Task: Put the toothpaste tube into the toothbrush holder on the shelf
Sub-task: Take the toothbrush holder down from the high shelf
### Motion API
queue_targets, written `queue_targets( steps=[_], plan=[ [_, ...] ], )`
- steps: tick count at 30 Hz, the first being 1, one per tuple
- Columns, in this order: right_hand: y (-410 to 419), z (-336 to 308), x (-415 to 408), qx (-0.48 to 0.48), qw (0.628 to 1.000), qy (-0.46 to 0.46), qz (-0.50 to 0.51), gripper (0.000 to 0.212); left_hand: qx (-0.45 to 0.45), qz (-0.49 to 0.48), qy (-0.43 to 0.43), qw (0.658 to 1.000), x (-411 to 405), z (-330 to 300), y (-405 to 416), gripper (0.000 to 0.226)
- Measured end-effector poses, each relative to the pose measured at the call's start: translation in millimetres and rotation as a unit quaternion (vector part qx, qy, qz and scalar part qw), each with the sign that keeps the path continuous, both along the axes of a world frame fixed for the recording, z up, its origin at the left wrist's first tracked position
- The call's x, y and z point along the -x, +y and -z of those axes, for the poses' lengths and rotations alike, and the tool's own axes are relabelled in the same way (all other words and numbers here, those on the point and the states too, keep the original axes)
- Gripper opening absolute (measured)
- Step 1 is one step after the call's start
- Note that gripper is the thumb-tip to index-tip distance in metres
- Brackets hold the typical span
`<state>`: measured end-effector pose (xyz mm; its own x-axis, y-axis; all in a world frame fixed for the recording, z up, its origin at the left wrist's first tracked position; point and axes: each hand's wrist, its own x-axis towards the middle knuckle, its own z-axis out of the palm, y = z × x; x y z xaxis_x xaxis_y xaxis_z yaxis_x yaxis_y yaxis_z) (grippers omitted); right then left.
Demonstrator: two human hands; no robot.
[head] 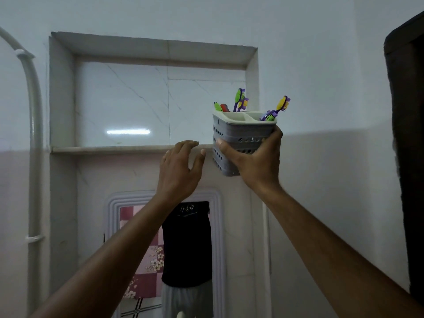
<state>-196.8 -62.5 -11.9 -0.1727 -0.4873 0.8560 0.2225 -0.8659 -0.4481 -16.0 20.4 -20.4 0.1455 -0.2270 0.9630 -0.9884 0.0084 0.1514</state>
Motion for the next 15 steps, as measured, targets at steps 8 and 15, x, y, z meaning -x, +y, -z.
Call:
queue_targets(
  steps=[8,15],
  plan=[
    [28,101,17,-0.048,0.996,0.007,-0.072,0.121,-0.093,0.031,0.037,0.994,7,84,38,0.060],
    [39,205,29,-0.110,0.987,0.053,-0.103,0.118,-0.153,0.067,0.101,0.981,19,192,71,0.053]
  ],
)
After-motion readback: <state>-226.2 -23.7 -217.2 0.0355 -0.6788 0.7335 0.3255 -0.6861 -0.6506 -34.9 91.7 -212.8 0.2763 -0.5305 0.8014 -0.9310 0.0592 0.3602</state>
